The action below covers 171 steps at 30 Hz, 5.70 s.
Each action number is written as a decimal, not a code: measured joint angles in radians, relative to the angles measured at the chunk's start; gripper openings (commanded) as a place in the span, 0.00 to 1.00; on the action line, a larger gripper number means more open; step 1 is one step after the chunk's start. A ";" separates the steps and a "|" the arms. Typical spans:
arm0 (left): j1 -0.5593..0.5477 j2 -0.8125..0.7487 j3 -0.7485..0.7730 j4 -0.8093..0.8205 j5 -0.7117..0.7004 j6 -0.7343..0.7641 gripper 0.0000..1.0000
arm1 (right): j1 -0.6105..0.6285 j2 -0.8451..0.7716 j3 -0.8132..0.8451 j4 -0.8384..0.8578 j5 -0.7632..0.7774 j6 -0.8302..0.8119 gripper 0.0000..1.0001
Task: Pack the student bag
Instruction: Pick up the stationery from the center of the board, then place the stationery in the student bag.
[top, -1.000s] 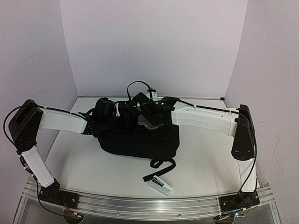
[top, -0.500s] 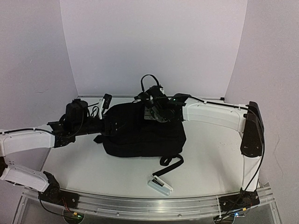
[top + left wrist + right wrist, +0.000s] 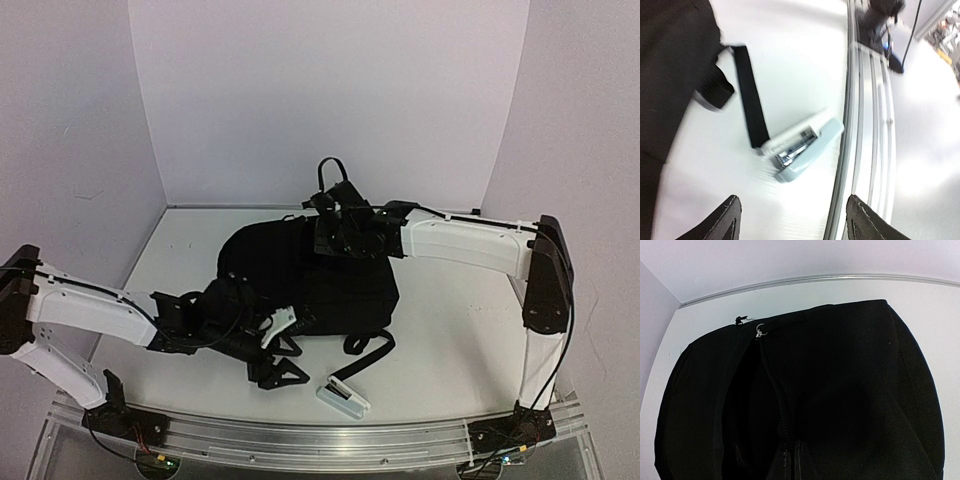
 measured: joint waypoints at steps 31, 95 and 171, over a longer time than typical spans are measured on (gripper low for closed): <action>-0.156 0.486 0.265 0.016 -0.100 0.424 0.57 | -0.035 -0.056 -0.105 0.106 -0.101 0.000 0.00; 0.305 0.258 0.775 -0.666 -0.245 -0.007 0.16 | -0.078 -0.137 -0.165 0.153 -0.257 -0.089 0.00; 0.514 0.174 0.654 -0.395 -0.041 -0.402 0.88 | -0.020 -0.070 -0.284 0.359 -0.567 -0.077 0.53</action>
